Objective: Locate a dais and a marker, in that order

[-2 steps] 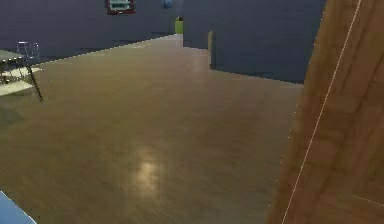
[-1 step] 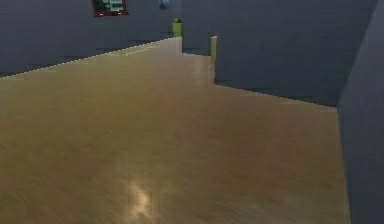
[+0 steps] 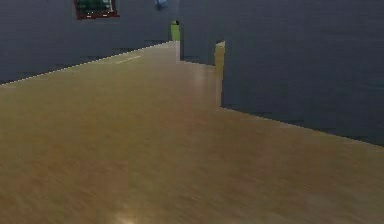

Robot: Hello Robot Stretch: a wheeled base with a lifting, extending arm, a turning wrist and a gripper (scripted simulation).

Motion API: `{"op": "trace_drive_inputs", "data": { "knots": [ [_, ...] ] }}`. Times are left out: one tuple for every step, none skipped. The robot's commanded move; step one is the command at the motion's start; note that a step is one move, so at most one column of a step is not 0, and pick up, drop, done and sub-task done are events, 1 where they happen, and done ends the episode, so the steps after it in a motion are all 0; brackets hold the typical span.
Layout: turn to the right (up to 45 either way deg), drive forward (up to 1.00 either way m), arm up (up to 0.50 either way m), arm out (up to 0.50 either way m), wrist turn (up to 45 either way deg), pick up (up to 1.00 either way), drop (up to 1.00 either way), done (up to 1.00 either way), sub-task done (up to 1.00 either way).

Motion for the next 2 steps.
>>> {"op": "trace_drive_inputs", "data": {
  "knots": [
    [0.0, 1.00, 0.00, 0.00, 0.0, 0.00, 0.00, 0.00, 0.00],
    [0.0, 1.00, 0.00, 0.00, 0.0, 0.00, 0.00, 0.00, 0.00]
  ]
}}
